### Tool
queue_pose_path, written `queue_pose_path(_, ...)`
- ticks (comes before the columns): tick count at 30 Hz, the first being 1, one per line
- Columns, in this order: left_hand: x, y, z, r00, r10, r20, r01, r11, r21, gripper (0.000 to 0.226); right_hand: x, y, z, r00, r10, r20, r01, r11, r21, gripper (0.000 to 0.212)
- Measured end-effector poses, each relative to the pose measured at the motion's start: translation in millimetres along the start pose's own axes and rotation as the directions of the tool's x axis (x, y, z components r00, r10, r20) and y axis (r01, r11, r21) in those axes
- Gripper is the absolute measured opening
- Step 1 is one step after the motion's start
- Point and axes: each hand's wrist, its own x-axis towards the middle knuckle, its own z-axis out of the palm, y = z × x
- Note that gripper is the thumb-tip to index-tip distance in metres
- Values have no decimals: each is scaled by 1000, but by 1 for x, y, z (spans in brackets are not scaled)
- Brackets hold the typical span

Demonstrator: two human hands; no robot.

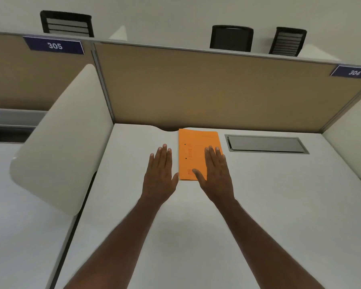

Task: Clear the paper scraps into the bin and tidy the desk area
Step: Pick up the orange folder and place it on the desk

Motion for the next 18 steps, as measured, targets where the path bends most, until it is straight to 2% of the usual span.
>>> queue_pose_path(7, -118, 13, -83, 992, 71, -103, -78, 995, -66, 77, -116, -68, -62, 994, 48, -94, -54, 997, -61, 85)
queue_pose_path(18, -249, 34, -159, 994, 17, -107, -26, 996, -86, 77, -227, -135, -139, 995, -18, -101, 0, 984, -180, 84)
